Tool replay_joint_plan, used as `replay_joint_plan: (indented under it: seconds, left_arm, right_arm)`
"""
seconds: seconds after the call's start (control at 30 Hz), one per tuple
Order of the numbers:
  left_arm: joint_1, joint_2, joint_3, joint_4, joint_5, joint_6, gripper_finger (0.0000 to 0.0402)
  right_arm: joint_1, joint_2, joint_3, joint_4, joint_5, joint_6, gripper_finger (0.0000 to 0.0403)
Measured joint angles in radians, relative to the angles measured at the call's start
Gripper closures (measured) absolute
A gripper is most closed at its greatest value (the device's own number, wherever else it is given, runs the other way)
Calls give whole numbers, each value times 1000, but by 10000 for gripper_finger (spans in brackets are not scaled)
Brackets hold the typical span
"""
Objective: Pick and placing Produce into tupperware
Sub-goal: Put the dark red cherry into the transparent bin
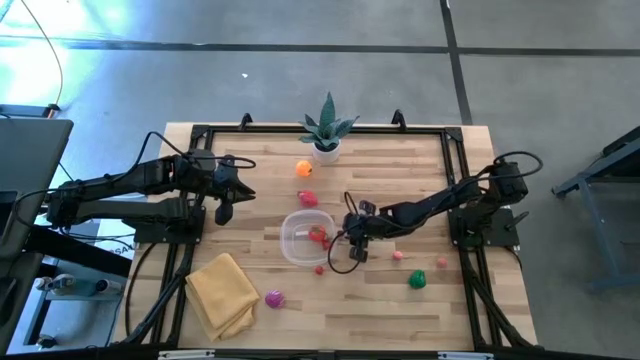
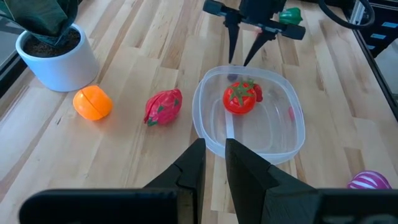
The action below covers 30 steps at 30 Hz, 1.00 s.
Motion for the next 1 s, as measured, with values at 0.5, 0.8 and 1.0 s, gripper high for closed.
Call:
replay_joint_plan:
  seconds: [0.5, 0.8, 1.0]
  left_arm:
    - [0, 0, 0, 0, 0, 0, 348]
    - [0, 0, 0, 0, 0, 0, 348]
    - [0, 0, 0, 0, 0, 0, 348]
  right_arm:
    - [-20, 2, 2, 36, -10, 1, 207]
    - [-20, 75, 4, 82, -18, -27, 206]
    - [-20, 76, 4, 90, 26, -45, 206]
